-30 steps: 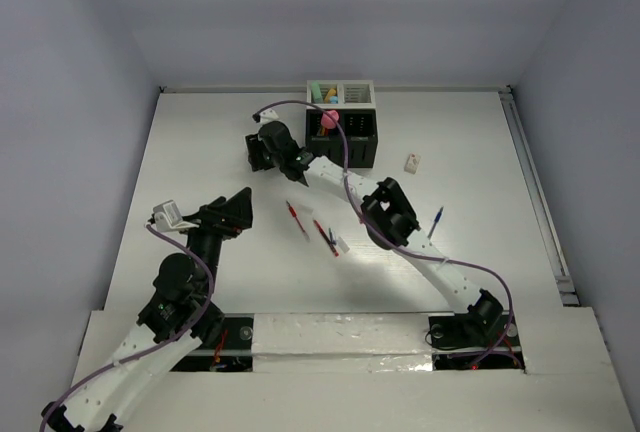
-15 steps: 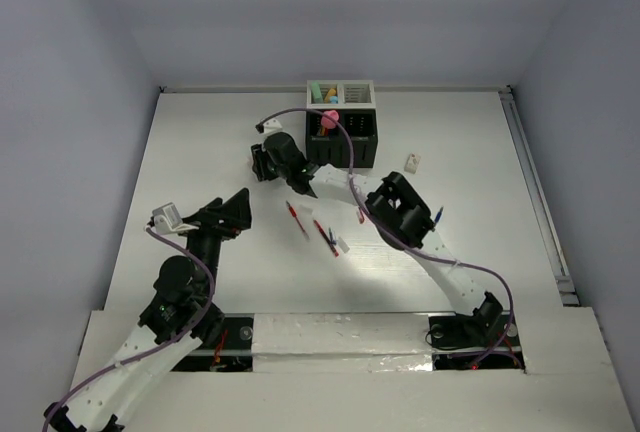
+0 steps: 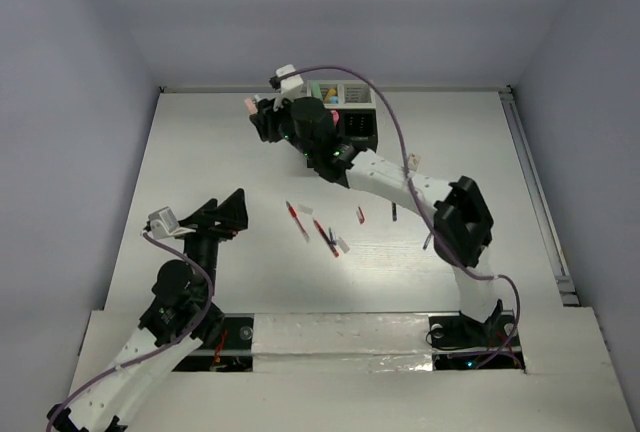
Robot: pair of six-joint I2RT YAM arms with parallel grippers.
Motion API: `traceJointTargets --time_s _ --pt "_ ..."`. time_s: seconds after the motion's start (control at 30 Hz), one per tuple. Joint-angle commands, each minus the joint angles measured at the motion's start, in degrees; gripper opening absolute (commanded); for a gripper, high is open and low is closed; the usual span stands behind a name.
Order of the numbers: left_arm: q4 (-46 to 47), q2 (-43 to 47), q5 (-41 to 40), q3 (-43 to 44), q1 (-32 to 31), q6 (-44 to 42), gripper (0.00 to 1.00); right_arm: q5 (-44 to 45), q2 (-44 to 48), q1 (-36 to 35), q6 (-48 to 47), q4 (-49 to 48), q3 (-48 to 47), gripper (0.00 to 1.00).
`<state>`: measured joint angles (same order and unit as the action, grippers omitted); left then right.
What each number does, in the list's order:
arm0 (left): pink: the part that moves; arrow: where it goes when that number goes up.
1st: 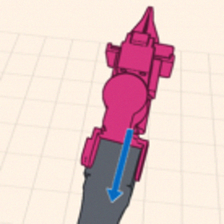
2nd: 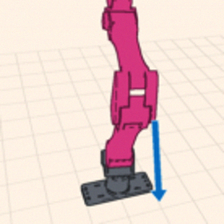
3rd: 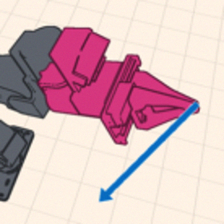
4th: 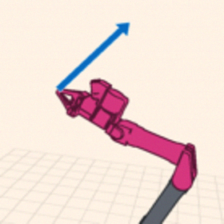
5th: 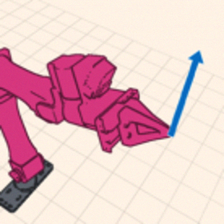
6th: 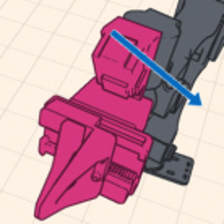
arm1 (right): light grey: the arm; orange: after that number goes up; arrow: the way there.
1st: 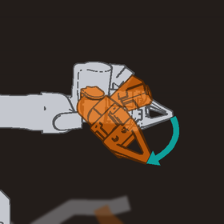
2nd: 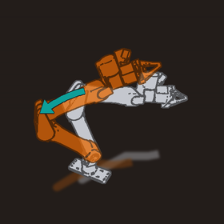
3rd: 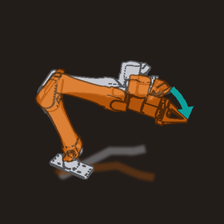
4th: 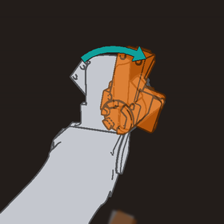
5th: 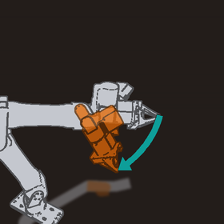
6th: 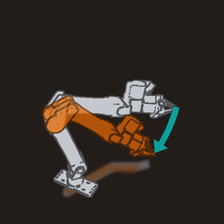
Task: Sort the stationery into containers
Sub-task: Pick up the stapler from the center of the board, then place the stapler in the storage box.
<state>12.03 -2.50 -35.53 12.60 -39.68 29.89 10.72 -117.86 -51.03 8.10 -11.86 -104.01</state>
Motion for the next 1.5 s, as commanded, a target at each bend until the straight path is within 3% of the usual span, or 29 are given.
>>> traceJointTargets --time_s 0.0,0.17,0.4,0.8,0.93,1.07,1.1,1.23,1.33,1.47 --pt "3.87 -3.11 2.12 -0.47 -0.13 -1.68 0.99 3.44 6.04 5.83 -2.66 -1.34 3.72 0.12" --pt "6.07 -9.71 5.11 -0.03 -0.13 -2.12 0.99 0.09 9.14 16.98 -1.41 6.74 5.65 0.11" --pt "9.32 -14.72 8.37 0.14 -0.13 -2.55 0.99 -3.33 5.81 25.88 -4.49 12.90 2.15 0.11" --pt "10.12 -17.27 9.16 0.32 -0.13 -3.08 0.99 -7.03 -8.07 28.17 -6.69 23.02 -14.28 0.15" --pt "10.03 -17.27 8.99 0.41 -0.13 -3.17 0.99 -6.94 -8.61 28.17 -6.34 22.67 -14.12 0.18" --pt "10.20 -17.36 9.07 0.41 -0.13 -3.17 0.99 -6.50 -8.26 28.17 -6.25 21.96 -13.94 0.37" --pt "10.20 -17.45 9.07 0.32 -0.13 -3.17 0.99 -6.24 -8.17 28.17 -6.17 21.88 -14.12 0.49" --pt "10.20 -17.45 9.25 0.49 -0.13 -3.17 0.99 -5.19 -6.95 28.17 -5.81 21.00 -13.16 0.78" --pt "10.29 -17.36 9.25 0.41 -0.13 -3.17 0.99 -3.96 -3.70 28.17 -5.64 19.51 -10.35 0.87" --pt "10.29 -17.54 9.51 0.41 -0.13 -3.17 0.99 1.13 3.41 28.17 -4.15 15.04 -1.05 0.83"
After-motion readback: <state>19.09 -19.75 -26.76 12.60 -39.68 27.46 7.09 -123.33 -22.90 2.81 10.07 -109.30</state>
